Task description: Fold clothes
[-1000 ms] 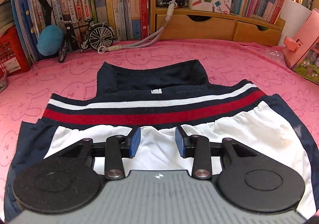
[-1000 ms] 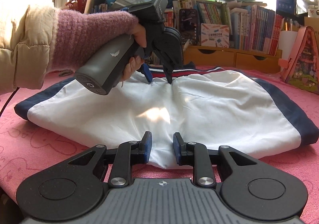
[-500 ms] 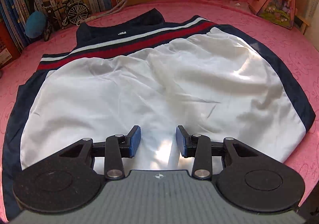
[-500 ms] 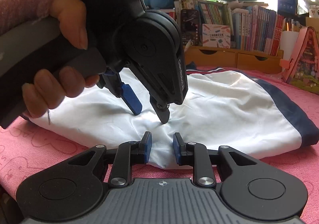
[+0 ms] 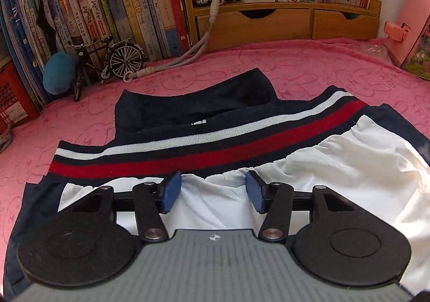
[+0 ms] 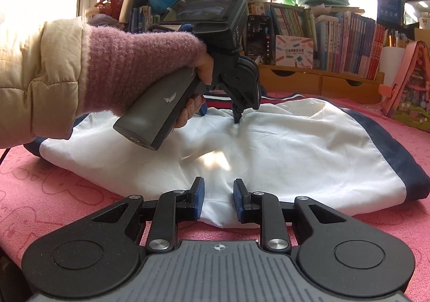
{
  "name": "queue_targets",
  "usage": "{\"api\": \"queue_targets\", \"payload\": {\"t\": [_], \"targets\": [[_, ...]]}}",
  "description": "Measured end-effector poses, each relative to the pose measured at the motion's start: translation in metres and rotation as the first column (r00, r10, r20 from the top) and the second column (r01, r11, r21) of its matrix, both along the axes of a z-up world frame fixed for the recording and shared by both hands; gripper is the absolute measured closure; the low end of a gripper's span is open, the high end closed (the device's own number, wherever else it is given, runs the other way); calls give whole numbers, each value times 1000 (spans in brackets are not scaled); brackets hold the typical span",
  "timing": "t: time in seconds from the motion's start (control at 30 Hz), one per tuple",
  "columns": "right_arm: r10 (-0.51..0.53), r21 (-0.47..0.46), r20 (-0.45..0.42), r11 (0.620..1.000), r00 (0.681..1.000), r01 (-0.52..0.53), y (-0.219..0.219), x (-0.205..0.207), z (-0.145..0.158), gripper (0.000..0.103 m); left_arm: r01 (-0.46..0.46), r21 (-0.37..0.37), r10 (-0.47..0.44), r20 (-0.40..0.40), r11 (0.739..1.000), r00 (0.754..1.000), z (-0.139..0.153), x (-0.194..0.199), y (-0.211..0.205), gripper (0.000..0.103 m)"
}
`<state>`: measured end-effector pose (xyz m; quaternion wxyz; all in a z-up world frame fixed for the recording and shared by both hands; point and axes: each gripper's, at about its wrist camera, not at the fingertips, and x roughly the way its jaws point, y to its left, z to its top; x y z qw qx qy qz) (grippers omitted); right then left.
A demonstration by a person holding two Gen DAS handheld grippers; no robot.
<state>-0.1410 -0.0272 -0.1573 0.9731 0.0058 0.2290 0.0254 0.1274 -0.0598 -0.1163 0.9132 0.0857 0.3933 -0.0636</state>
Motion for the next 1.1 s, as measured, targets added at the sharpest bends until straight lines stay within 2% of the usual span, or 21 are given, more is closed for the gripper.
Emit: {"api": "queue_targets", "payload": {"t": [0.1,0.2,0.23,0.33,0.43,0.53,0.6,0.77,0.93,1.1], "targets": [[4,44,-21,999,1000,-3,-8,1,4,76,0,-78,-1,-10,997,1000,13,-14,13,55],[-40,102,-42,994,998,45,-17,-3,16,61,35,-145,-44,-58,989,997,21,-37,29,55],[-44,108,-40,993,998,48,-17,-5,20,60,47,-157,-60,-75,987,995,22,-45,33,55],[-34,86,-36,996,999,37,-4,-3,24,58,72,-143,-89,-116,987,989,23,-72,41,55],[-40,112,-110,992,993,53,4,6,13,57,110,-131,-131,-164,985,978,23,-96,41,55],[-44,103,-118,993,992,57,7,7,12,58,164,-90,-179,-204,982,962,17,-109,30,56],[-43,93,-121,994,992,55,9,8,12,58,167,-81,-179,-190,983,965,11,-103,24,59],[-33,69,-106,997,994,40,11,4,9,60,163,-43,-167,-133,986,977,0,-82,10,60],[-33,55,-93,998,995,38,14,0,7,60,80,-48,-83,-67,996,994,-4,-35,7,60],[-19,58,-72,998,997,23,13,-4,4,60,28,-49,-29,-18,998,999,-2,10,4,59]]}}
